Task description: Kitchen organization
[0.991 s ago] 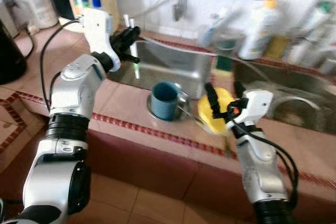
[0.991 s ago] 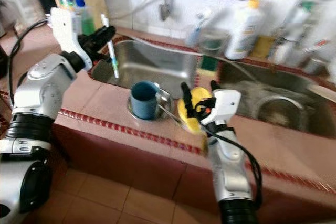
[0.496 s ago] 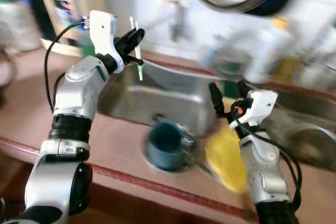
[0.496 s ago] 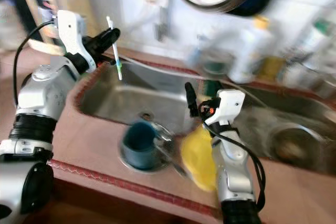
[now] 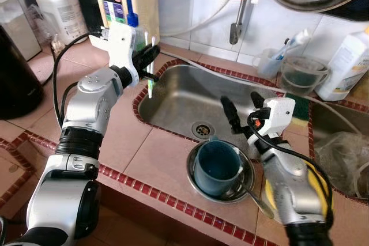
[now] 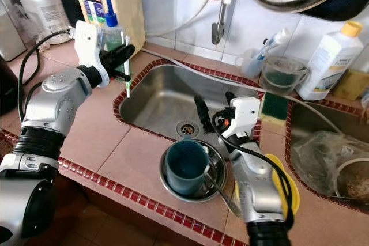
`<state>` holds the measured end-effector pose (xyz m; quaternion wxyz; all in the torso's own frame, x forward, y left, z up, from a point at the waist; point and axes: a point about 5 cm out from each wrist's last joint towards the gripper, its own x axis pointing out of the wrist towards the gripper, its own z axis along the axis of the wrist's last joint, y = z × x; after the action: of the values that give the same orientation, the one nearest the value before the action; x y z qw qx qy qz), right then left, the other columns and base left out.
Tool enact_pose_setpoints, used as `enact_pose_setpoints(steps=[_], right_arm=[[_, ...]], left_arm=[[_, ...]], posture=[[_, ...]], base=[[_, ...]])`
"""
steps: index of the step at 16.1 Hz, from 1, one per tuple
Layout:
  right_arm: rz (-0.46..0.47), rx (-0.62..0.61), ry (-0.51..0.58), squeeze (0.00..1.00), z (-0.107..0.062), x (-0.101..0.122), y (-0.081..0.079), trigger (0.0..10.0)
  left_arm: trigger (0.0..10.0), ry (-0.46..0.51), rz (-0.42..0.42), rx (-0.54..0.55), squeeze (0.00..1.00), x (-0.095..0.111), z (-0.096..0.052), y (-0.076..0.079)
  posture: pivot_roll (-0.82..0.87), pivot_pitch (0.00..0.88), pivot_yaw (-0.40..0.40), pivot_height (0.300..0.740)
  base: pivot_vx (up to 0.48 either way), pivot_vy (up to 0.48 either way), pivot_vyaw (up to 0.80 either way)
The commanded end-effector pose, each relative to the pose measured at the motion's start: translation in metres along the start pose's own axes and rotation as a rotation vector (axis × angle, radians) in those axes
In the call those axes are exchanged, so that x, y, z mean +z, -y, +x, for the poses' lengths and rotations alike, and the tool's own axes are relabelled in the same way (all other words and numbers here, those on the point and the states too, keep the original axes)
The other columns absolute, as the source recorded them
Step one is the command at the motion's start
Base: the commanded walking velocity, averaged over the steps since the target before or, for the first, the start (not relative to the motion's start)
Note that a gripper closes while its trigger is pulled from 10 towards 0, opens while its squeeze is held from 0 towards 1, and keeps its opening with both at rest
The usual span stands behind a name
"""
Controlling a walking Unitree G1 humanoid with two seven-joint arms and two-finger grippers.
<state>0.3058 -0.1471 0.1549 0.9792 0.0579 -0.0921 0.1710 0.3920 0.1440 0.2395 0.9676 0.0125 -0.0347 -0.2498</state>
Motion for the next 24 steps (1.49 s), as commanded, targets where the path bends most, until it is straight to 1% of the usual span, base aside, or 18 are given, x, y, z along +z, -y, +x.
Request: enact_pose_setpoints(steps=[1, 2, 3, 5, 6, 8, 10, 11, 14, 16, 19, 21, 22, 24], right_arm=[[-0.057, 0.012, 0.004, 0.00, -0.005, 0.011, 0.005, 10.0], [-0.061, 0.017, -0.001, 0.00, -0.006, 0.012, 0.006, 10.0], [-0.082, 0.031, -0.012, 0.00, -0.013, 0.018, 0.010, 10.0], [-0.121, 0.017, -0.031, 0.00, -0.024, 0.026, 0.016, 10.0], [-0.131, 0.010, -0.053, 0.00, -0.032, 0.031, 0.019, 10.0], [-0.121, 0.012, -0.068, 0.00, -0.041, 0.035, 0.022, 10.0], [-0.118, -0.012, -0.082, 0.00, -0.053, 0.038, 0.023, 10.0], [-0.090, -0.027, -0.096, 0.00, -0.061, 0.041, 0.023, 10.0], [-0.025, -0.028, -0.109, 0.00, -0.072, 0.043, 0.017, 10.0], [0.054, 0.016, -0.125, 0.00, -0.080, 0.043, 0.008, 10.0], [0.042, 0.070, -0.165, 0.00, -0.086, 0.044, 0.004, 10.0], [0.040, 0.084, -0.177, 0.00, -0.087, 0.046, 0.003, 10.0], [0.032, 0.086, -0.183, 0.00, -0.089, 0.050, 0.005, 10.0], [0.024, 0.087, -0.182, 0.00, -0.089, 0.054, 0.006, 10.0]], left_arm=[[10.0, -0.031, 0.016, -0.005, 0.00, -0.009, 0.001, 0.004], [10.0, -0.033, 0.016, -0.004, 0.00, -0.011, 0.002, 0.004], [10.0, -0.047, 0.014, -0.002, 0.00, -0.016, 0.003, 0.007], [10.0, -0.065, 0.010, -0.017, 0.00, -0.022, 0.005, 0.012], [10.0, -0.074, 0.015, -0.015, 0.00, -0.027, 0.006, 0.014], [10.0, -0.089, 0.015, -0.019, 0.00, -0.033, 0.007, 0.017], [10.0, -0.106, 0.022, -0.023, 0.00, -0.041, 0.010, 0.022], [10.0, -0.122, 0.019, -0.038, 0.00, -0.047, 0.013, 0.028], [10.0, -0.140, 0.026, -0.053, 0.00, -0.054, 0.017, 0.034], [10.0, -0.148, 0.018, -0.059, 0.00, -0.058, 0.020, 0.039], [10.0, -0.175, 0.012, -0.063, 0.00, -0.070, 0.020, 0.046], [10.0, -0.198, 0.020, -0.061, 0.00, -0.078, 0.019, 0.048], [10.0, -0.215, 0.001, -0.064, 0.00, -0.086, 0.018, 0.051], [10.0, -0.226, -0.036, -0.075, 0.00, -0.094, 0.016, 0.055]], posture=[[-0.09, 0.000, -0.007, 0.740], [-0.09, 0.000, -0.007, 0.740], [-0.10, 0.000, 0.000, 0.740], [-0.13, 0.000, 0.015, 0.740], [-0.15, 0.000, 0.023, 0.740], [-0.16, 0.000, 0.032, 0.740], [-0.20, 0.000, 0.060, 0.740], [-0.22, 0.000, 0.070, 0.740], [-0.25, 0.000, 0.098, 0.740], [-0.26, 0.000, 0.109, 0.740], [-0.27, 0.000, 0.109, 0.740], [-0.27, 0.000, 0.107, 0.740], [-0.26, 0.000, 0.099, 0.740], [-0.26, 0.000, 0.093, 0.740]], base=[[0.000, 0.000, 0.00], [0.000, 0.000, 0.00], [0.000, 0.000, 0.00], [0.000, 0.000, 0.00], [0.000, 0.000, 0.00], [0.000, 0.000, 0.00], [0.000, 0.000, 0.00], [0.000, 0.000, 0.00], [0.000, 0.000, 0.00], [0.000, 0.000, 0.00], [0.000, 0.000, 0.00], [0.000, 0.000, 0.00], [0.000, 0.000, 0.00], [0.000, 0.000, 0.00]])
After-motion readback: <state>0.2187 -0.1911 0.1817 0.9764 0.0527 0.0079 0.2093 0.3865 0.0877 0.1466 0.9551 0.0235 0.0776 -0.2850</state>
